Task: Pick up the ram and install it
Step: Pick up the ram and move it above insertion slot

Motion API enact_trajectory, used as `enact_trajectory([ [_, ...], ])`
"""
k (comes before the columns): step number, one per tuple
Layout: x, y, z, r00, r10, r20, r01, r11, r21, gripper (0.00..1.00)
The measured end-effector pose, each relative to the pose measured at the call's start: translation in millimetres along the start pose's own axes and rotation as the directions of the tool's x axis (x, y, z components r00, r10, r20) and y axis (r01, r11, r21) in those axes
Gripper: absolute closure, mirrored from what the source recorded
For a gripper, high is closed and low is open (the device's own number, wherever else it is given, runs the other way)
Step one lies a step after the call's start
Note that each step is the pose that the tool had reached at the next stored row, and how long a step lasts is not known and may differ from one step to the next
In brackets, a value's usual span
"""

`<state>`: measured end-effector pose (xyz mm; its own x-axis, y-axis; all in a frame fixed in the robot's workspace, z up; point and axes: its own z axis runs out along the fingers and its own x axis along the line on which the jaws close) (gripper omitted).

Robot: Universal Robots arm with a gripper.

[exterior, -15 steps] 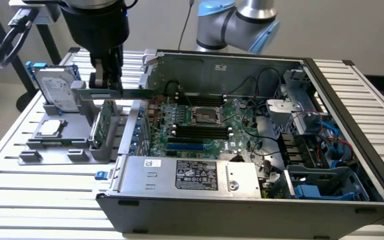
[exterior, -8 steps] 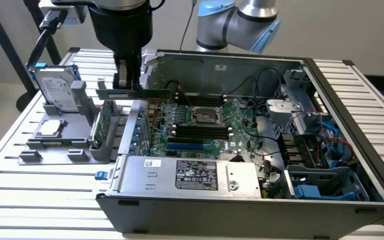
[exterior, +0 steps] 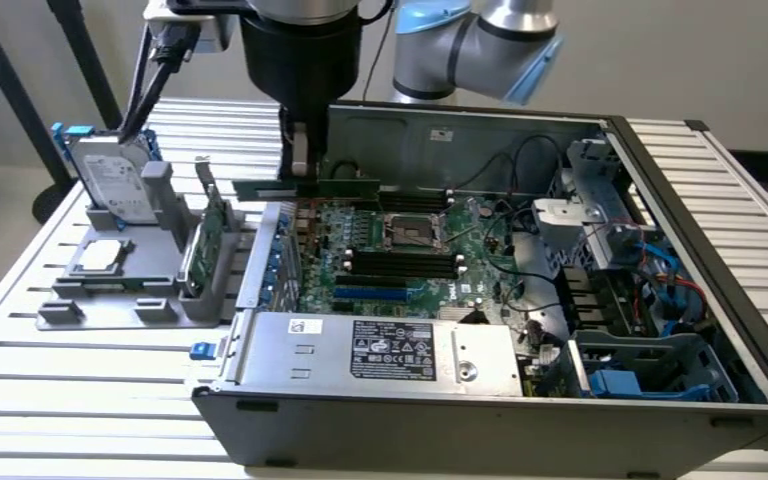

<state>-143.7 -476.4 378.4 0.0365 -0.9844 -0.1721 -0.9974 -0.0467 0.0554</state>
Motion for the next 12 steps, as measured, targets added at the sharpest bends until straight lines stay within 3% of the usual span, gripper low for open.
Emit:
enact_trajectory([
  [12,2.7,-55.3,5.5,1.0000,0.000,-0.0005,0.000,1.0000,0.0000,0.86],
])
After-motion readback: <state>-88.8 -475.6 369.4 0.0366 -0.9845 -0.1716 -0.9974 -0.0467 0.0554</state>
